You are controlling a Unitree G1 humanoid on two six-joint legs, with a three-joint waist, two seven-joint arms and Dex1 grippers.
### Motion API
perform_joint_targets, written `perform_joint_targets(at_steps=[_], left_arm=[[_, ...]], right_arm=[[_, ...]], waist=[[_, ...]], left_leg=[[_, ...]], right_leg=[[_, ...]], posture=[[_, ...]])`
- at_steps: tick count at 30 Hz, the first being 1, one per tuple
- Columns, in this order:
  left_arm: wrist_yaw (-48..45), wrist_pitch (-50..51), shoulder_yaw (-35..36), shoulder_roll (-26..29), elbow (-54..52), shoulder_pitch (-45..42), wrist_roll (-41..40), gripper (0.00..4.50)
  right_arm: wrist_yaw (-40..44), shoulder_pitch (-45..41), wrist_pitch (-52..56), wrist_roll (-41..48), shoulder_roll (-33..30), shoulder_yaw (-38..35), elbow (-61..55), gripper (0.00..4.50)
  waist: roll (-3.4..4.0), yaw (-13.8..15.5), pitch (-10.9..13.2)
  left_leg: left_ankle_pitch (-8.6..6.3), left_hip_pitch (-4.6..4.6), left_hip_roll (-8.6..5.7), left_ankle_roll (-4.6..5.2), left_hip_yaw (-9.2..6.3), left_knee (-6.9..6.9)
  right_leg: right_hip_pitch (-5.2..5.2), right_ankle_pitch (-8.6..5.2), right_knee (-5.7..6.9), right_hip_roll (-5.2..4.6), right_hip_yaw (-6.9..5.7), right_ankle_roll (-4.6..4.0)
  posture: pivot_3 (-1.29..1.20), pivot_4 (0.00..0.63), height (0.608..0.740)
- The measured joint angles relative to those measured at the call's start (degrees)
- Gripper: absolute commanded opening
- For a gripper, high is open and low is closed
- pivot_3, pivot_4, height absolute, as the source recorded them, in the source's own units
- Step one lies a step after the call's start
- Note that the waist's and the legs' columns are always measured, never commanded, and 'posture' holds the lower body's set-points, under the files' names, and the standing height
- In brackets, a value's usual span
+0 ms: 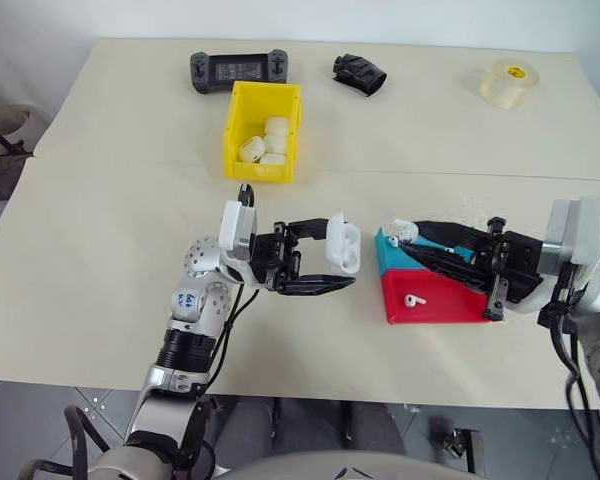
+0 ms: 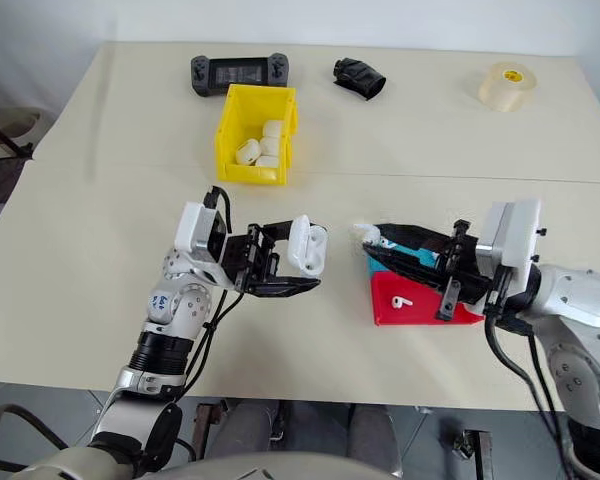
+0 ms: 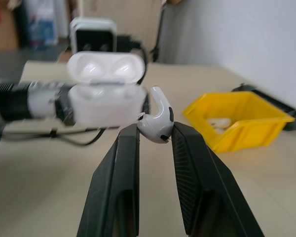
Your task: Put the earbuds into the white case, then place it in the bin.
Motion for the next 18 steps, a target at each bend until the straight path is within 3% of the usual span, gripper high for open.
perform_joint_targets(at_steps=[6,10,18], left_arm=[[-0.81,0.10,-1.60,2.23,0.65,0.05,1.60,2.80],[-0.02,0.33,-3.59,4.95,1.18,0.03,5.40,2.80],[0.34,-0.15,-3.85,5.37,1.14,0.05,6.82,2.80]], right_arm=[[5.60,-1.60,-0.18,-4.65,-5.00,3.26,-0.11,0.93],[5.51,-3.85,0.16,-6.29,-5.03,5.44,-0.49,0.93],[3.25,-5.88,1.90,-9.91,-5.01,8.54,-1.13,0.93]], waist=[[0.00,0.00,0.00],[0.00,-0.06,0.00],[0.00,0.06,0.00]], left_leg=[[0.00,-0.02,0.02,0.00,-0.04,0.04],[0.00,-0.02,0.02,0.00,-0.06,0.04],[0.00,-0.19,0.03,0.00,-0.21,0.12]], right_leg=[[0.00,0.00,0.01,-0.01,-0.04,0.00],[-0.01,0.00,0.02,-0.01,-0.09,0.00],[-0.04,0.00,0.00,-0.09,-0.22,0.01]], posture=[[0.00,0.150,0.740],[0.00,0.150,0.740],[0.00,0.150,0.740]])
